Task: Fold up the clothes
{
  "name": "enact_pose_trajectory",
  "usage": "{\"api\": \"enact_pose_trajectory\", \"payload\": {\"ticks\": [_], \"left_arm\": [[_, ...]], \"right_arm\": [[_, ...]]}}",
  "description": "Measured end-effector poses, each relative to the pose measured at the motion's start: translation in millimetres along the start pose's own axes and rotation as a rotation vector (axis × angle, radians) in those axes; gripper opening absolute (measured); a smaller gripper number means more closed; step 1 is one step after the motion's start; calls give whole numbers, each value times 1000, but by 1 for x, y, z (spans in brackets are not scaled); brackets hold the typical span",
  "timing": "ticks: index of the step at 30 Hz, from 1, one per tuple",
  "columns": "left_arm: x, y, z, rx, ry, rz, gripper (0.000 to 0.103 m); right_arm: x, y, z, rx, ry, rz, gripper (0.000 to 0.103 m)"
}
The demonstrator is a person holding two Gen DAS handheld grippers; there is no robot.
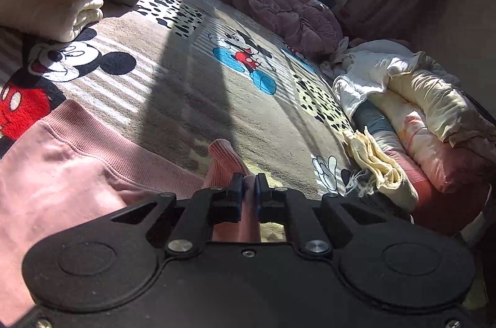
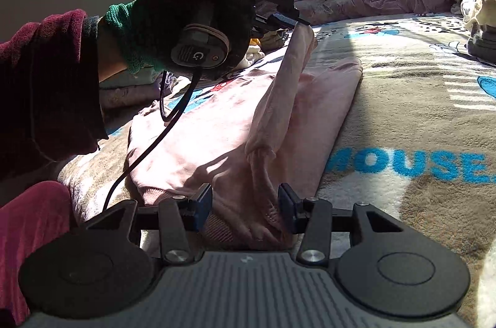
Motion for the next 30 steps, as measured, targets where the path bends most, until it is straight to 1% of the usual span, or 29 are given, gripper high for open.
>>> {"api": "enact_pose_trajectory", "payload": {"ticks": [3,5,8,10,13,16,18,19,21,23,27,30], "left_arm": [[-8,6,-14,8,-19,-47,5],[-10,9,-23,14,-38,-61,5],[-11,13,-35,21,-62,-76,5],[-14,16,-41,21,-89,-116,5],[-19,21,-49,27,-113,-169,5],[-24,24,-56,52,-93,-233,6],[-28,26,-61,70,-76,-275,12],[-30,27,-63,78,-68,-296,12],[-27,19,-55,52,-30,-289,13],[-21,12,-43,30,-20,-296,13],[-13,12,-25,14,-27,-423,13],[-10,15,-15,7,-33,-530,13]], "right_arm": [[-3,-1,0,0,-13,-29,48],[-6,-1,1,-3,-23,-56,48],[-15,0,1,-14,-48,-144,48],[-21,1,0,-21,-64,-195,47],[-24,1,-1,-20,-69,-213,46],[-25,1,-2,-16,-66,-211,46],[-26,1,-3,-13,-68,-217,46],[-27,1,-4,-12,-70,-222,46],[-28,0,-4,-12,-70,-232,46],[-28,-1,-2,-15,-67,-240,46],[-27,-3,9,-31,-26,-241,46],[-22,-6,26,-75,57,-199,46]]}}
Point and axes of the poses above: each gripper's, at about its wrist camera, not at the fingertips, and z roughly against the way its jaws point, x to its left, y to its underside, the point moved 6 cm from there along -z, roughly the way its jaws point, and after that the axes turned 1 degree about -y, right-handed, at the moved point
